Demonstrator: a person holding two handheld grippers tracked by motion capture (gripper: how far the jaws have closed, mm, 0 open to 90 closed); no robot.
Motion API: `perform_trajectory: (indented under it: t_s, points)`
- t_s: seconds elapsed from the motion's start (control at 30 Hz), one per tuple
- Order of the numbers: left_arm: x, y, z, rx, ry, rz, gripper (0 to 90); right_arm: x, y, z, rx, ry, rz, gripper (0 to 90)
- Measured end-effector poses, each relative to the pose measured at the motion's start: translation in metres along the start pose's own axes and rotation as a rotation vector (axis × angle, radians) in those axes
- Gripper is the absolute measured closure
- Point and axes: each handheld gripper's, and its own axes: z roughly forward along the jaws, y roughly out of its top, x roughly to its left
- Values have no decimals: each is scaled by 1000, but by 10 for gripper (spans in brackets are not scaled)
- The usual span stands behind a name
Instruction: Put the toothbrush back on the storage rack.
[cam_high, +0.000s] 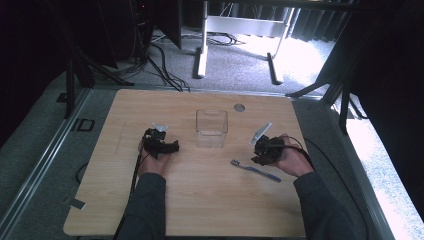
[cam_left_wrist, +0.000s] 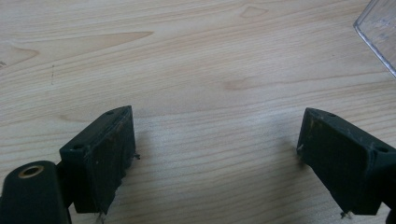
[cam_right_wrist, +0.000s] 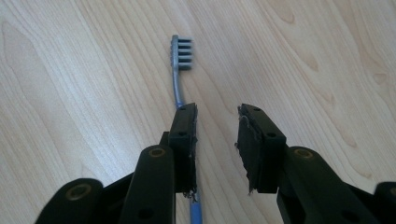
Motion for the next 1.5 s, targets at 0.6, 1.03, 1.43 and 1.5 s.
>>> perform_trajectory:
  t_s: [0.6,1.03,1.43,1.5]
  points:
    - [0,0,0,0,0,0,118,1,5,11,70,28,-24,666]
    - [0,0,0,1,0,0,118,1,5,20,117,46,-38,666]
    - [0,0,0,1,0,1,118,3,6,25,142,54,-52,663]
    - [0,0,0,0,0,0,118,3,6,26,147,56,-51,662]
